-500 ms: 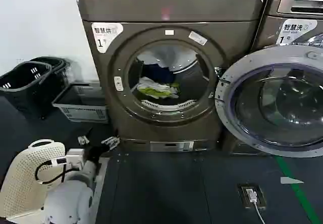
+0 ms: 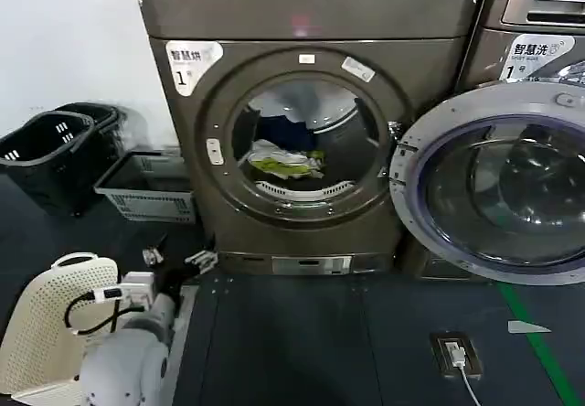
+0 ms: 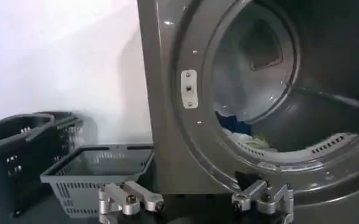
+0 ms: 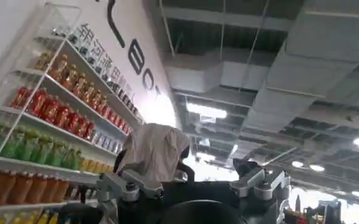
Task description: Grasp the clothes from the dryer.
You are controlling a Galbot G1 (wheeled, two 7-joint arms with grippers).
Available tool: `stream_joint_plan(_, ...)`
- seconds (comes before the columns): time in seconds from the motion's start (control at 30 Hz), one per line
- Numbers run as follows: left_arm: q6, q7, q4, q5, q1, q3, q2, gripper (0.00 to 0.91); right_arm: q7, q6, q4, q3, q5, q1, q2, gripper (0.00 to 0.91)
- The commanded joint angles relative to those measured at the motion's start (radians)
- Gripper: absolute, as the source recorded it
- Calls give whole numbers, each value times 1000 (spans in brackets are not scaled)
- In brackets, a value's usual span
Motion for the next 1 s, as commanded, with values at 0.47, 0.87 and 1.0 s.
stream_joint_plan(0.47, 49, 12, 12, 3, -6, 17, -4, 907, 11, 20, -3, -14, 32, 6, 2, 907)
stream_joint_plan(0.87, 49, 14, 14, 10, -6, 20, -6, 907, 15, 16, -6, -24, 34, 11, 7, 907)
stream_joint_plan(1.0, 49, 14, 12, 9, -5, 17, -4, 907, 16, 14, -3, -28, 34, 16, 8, 907)
